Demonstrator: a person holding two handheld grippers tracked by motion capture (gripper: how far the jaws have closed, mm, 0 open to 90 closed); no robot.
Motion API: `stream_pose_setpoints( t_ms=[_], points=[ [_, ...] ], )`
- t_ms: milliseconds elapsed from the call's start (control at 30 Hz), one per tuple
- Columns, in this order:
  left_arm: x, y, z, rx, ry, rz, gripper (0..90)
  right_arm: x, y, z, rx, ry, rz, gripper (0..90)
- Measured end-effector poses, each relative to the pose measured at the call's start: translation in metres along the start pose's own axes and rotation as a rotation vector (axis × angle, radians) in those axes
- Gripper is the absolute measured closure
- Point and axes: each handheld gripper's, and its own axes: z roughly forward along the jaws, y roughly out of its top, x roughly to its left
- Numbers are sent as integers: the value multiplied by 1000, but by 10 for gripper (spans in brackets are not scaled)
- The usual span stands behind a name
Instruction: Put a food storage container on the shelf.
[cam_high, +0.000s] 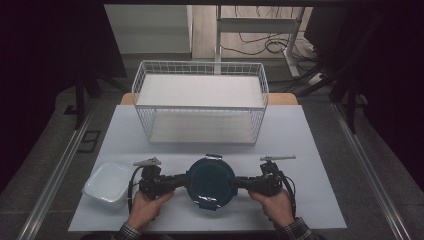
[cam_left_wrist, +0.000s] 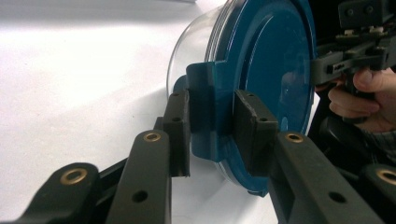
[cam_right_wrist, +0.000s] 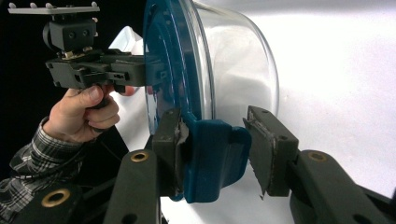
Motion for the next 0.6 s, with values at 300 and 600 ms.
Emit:
stream_pose_setpoints(
  t_ms=[300, 600],
  points=[
    [-7, 9, 0, -19, 32, -5, 693, -2, 8, -1, -21, 5, -16, 577],
    [-18, 36, -14, -51, 58, 65, 691, 11, 34, -9, -49, 22, -91, 579]
  ],
)
